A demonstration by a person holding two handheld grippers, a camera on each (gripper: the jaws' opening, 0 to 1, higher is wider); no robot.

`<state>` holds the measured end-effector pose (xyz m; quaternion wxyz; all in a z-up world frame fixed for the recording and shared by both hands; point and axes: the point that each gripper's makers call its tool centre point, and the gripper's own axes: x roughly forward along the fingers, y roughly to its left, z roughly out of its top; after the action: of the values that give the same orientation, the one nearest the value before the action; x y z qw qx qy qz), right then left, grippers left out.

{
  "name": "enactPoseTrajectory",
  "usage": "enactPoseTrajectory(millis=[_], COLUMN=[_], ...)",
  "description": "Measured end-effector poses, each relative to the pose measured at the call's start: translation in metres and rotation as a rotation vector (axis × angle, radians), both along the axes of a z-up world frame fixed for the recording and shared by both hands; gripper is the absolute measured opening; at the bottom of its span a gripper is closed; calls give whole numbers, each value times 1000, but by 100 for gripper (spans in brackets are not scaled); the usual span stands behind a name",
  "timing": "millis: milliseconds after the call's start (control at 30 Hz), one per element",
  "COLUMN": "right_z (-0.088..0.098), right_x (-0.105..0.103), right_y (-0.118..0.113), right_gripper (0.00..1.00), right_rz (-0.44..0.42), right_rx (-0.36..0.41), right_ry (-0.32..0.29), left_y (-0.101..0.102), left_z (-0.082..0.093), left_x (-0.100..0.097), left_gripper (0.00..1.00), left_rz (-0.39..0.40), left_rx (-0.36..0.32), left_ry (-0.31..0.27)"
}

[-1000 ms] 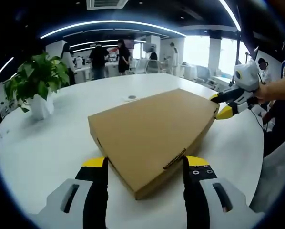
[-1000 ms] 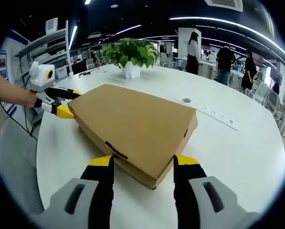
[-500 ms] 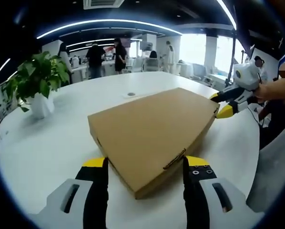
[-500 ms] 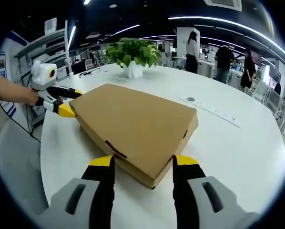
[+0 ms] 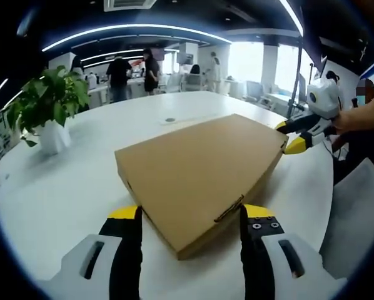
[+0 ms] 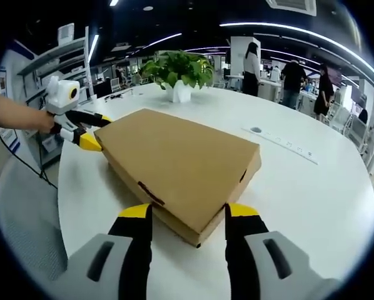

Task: Operate the shoe box by opening the lid, removing the specified soft item, and placing it in the target area until the item is outside and the box remains undamaged.

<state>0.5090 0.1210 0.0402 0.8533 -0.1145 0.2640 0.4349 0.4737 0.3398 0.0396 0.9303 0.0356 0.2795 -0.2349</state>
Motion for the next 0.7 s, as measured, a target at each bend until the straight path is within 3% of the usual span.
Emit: enactPoseTrajectory(millis=[700], right_z=[0], right_x=[-36], right_y=[24], right_gripper=[38], right_rz=[21], right_rx=[-11], right_ry=[-14], left_y=[31], left_z=[0], left_x=[-19], left_gripper=[63], left_rz=[-77], left_rx=[12], left_ry=[31])
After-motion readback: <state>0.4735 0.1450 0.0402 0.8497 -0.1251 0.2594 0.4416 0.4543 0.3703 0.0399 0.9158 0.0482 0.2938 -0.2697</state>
